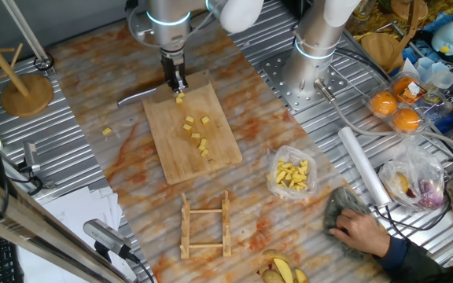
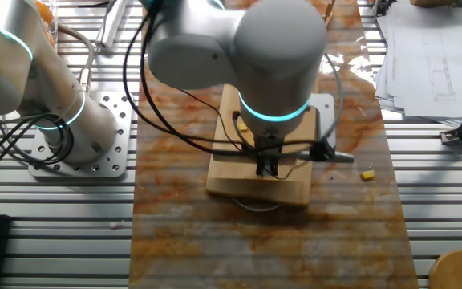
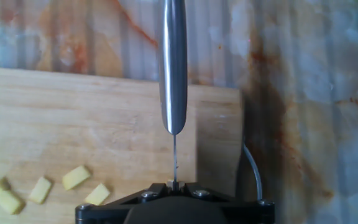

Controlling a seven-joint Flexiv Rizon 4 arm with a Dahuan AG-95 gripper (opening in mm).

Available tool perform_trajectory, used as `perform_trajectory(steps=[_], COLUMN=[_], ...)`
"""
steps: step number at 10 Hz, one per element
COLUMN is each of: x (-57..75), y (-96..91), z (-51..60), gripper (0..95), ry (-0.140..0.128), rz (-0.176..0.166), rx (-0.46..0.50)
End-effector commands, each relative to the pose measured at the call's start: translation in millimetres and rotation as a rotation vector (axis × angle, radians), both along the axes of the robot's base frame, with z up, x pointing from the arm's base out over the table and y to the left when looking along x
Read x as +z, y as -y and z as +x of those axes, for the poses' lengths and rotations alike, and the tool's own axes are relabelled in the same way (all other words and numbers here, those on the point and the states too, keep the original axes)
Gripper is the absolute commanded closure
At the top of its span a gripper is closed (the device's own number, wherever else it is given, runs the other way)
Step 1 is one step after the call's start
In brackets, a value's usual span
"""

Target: Chop the potatoes

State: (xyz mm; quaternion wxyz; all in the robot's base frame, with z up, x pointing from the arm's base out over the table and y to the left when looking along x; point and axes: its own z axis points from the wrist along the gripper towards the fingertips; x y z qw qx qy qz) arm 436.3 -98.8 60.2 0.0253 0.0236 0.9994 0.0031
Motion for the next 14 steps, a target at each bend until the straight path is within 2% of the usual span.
perform_trajectory(steps=[1,4,7,8,9,11,12,13,14], x=[3.3,-5.6,-29.8,-27.8,-18.7,2.3,12.6,17.2,19.8], y=[-1.0,0.1,3.1,2.0,-0.7,-8.1,-14.8,-22.3,-29.1], z=[-3.4,-2.1,-2.2,-3.3,-3.8,-5.2,-7.8,-8.8,-8.7], gripper=[95.0,95.0,95.0,95.0,95.0,95.0,95.0,95.0,95.0], ry=[-0.004,-0.003,0.013,0.003,0.011,0.009,0.014,0.016,0.015], rz=[0.003,-0.002,-0.006,0.025,0.025,0.035,0.063,0.093,0.09], rx=[0.0,0.004,0.008,0.003,0.002,-0.008,-0.031,-0.06,-0.062])
